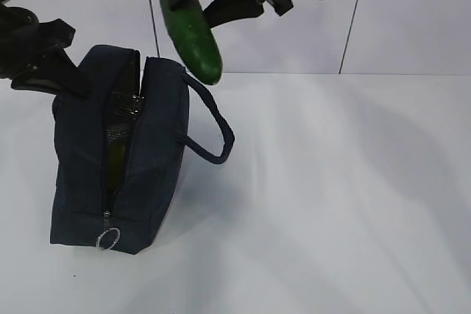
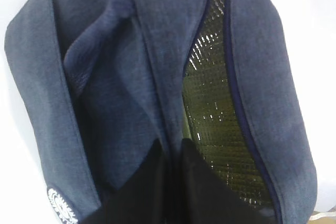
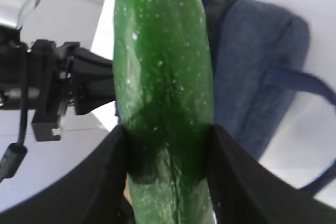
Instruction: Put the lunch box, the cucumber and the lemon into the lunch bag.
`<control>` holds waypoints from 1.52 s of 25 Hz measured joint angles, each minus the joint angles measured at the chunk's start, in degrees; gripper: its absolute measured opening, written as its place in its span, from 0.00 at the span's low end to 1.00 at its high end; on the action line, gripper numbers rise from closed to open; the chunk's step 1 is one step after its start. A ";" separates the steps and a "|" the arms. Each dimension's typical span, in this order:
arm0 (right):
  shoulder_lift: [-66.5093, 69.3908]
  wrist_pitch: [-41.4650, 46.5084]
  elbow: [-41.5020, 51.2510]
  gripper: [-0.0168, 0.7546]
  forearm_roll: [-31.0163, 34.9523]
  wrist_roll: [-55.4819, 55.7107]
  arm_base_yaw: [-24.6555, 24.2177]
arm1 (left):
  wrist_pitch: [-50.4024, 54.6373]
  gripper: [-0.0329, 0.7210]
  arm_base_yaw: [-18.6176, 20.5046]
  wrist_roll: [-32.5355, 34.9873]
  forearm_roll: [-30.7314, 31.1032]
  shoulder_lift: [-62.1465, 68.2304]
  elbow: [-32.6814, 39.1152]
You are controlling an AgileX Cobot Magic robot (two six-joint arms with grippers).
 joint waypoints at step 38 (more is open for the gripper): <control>9.45 -12.07 12.02 0.51 19.82 -5.38 3.60 | -1.73 0.05 0.00 0.00 -1.53 0.00 0.00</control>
